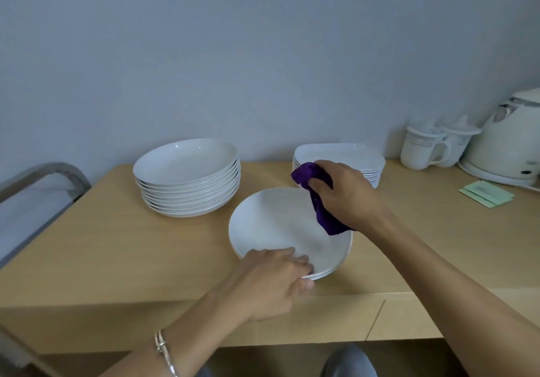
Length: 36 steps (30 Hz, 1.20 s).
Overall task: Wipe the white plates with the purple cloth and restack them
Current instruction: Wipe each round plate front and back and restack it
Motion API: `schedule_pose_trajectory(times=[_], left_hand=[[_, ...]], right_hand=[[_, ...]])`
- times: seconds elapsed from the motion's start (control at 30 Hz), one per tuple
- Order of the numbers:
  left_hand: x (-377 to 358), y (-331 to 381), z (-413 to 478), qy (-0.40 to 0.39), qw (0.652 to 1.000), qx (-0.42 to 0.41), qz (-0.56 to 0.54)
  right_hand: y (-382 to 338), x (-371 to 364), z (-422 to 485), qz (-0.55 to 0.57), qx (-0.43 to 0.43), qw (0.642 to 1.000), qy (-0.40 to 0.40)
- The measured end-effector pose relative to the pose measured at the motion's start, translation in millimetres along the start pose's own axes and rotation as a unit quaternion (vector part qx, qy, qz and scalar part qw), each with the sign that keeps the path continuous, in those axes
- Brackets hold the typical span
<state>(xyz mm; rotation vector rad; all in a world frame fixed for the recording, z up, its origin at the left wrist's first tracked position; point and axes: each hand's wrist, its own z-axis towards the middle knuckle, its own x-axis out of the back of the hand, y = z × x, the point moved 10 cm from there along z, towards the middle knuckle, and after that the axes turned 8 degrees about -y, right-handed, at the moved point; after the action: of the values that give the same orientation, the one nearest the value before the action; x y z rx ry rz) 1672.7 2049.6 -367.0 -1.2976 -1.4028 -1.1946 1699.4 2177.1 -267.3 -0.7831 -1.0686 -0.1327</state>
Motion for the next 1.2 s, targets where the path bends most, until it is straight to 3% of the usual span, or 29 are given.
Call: schedule_pose_trajectory(times=[0.17, 0.3, 0.43, 0.53, 0.63, 0.7, 0.73, 0.8, 0.93, 1.03, 1.2], left_hand=[[9.5, 1.0, -1.1, 0.052, 0.998, 0.013, -0.013], [12.9, -1.0, -4.1, 0.060, 0.997, 0.029, -0.050], [46.6, -0.1, -15.6, 0.157, 0.985, 0.033, -0.063], [76.5, -9.0, -26.6, 0.242, 0.959, 0.033, -0.144], [103.1, -36.3, -36.2, 0.339, 0.881, 0.005, -0.329], [114.1, -61.5, -46.4, 0.399, 0.791, 0.018, -0.464], [115.0, -74.4, -51.4, 0.418, 0.730, 0.023, -0.540], [101.7, -95.8, -52.1, 0.411, 0.605, 0.034, -0.681], [68.2, -99.2, -38.9, 0.333, 0.437, 0.037, -0.834], [46.3, -98.1, -32.5, 0.321, 0.366, 0.048, -0.872], [10.2, -100.9, -26.9, 0.317, 0.331, 0.097, -0.884]], right_hand=[[11.3, 32.1, -3.1, 0.052, -0.027, 0.997, 0.054], [11.9, 33.8, -5.7, 0.062, -0.034, 0.996, 0.048], [0.7, 35.1, -9.7, 0.072, -0.019, 0.996, 0.047], [-18.5, 59.5, -17.5, 0.106, 0.022, 0.986, 0.125], [-37.6, 93.9, -30.0, 0.146, 0.066, 0.963, 0.219], [-47.7, 104.5, -35.1, 0.162, 0.088, 0.954, 0.235], [-52.0, 104.6, -36.0, 0.164, 0.094, 0.955, 0.230], [-56.6, 95.9, -34.5, 0.156, 0.095, 0.961, 0.206], [-53.5, 63.7, -24.5, 0.126, 0.072, 0.980, 0.137], [-49.4, 37.8, -17.0, 0.090, 0.053, 0.992, 0.072], [-36.6, 6.7, -9.0, 0.033, 0.020, 0.999, 0.009]])
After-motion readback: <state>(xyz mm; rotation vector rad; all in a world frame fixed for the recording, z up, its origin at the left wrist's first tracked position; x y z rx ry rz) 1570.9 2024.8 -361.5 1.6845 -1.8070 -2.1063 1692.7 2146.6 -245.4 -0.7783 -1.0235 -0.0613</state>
